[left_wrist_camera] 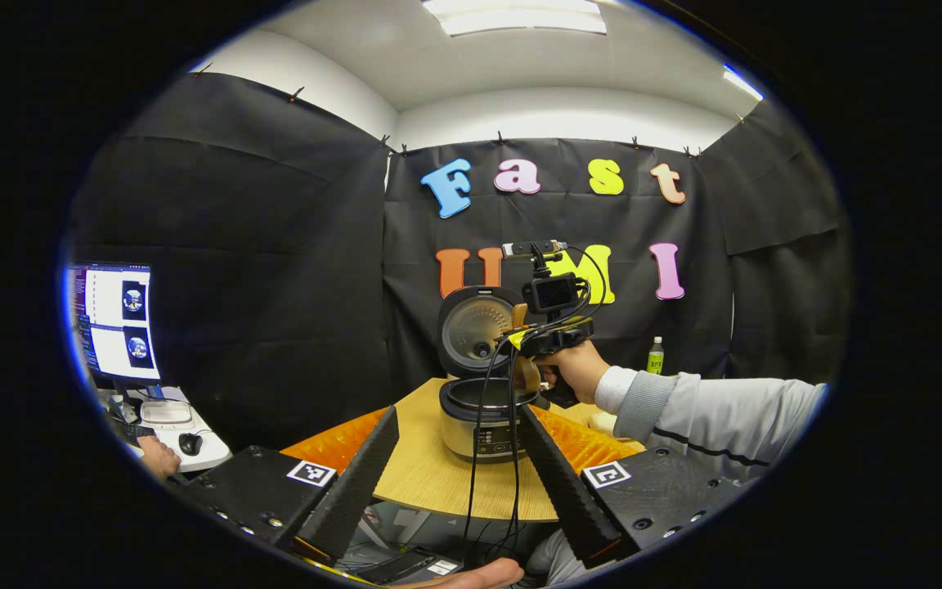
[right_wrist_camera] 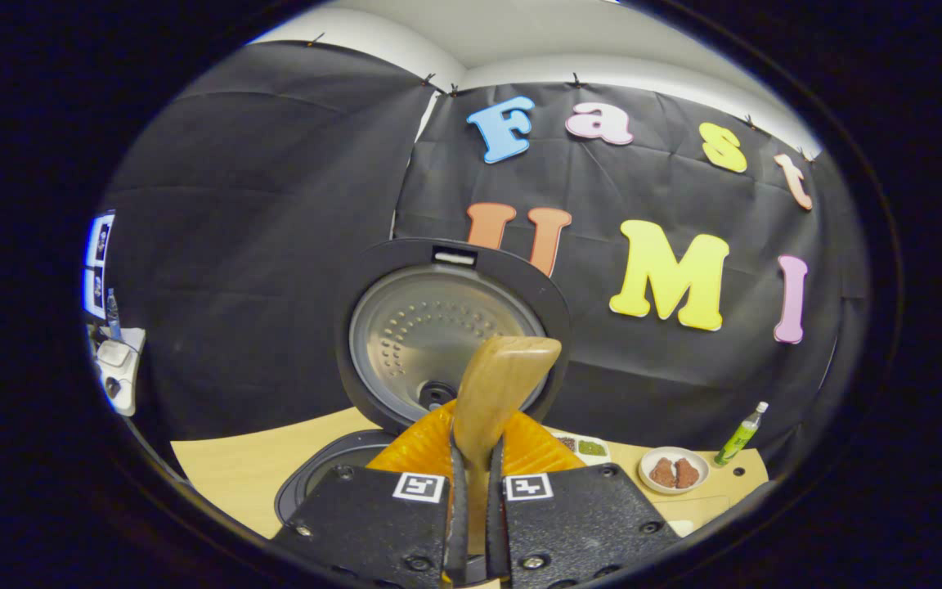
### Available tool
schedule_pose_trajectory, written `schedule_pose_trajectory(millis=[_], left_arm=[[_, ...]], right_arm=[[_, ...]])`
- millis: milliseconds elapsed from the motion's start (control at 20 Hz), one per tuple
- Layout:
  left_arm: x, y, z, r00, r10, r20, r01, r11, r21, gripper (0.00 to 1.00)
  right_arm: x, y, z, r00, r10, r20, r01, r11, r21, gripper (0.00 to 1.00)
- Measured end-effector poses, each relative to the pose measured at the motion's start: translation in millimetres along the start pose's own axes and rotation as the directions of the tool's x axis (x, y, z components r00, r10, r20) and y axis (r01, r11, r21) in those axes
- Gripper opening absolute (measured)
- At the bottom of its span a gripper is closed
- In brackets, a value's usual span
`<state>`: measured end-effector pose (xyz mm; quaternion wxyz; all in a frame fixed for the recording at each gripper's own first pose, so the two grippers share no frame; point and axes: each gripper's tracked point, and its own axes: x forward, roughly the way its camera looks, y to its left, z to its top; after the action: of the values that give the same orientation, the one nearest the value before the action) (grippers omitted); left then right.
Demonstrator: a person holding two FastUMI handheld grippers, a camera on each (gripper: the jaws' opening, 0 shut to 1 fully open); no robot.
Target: Close the left gripper, press the button to open the rice cooker; take a wooden spoon from the chopstick holder with the right hand, scoop a spoonful of rice and pour it into the rice cooker, then put the wooden spoon back into the chopstick holder.
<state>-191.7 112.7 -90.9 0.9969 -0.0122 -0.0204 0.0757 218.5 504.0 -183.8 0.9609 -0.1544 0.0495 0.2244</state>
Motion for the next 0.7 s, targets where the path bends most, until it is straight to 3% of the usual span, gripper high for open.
schedule_pose_trajectory(millis=[700], left_arm=[[5, -24, -11, 0.999, -0.034, -0.029, 0.033, 0.999, -0.01, 0.95]], right_arm=[[-58, -145, 38, 0.987, -0.155, 0.051, 0.154, 0.988, 0.011, 0.14]])
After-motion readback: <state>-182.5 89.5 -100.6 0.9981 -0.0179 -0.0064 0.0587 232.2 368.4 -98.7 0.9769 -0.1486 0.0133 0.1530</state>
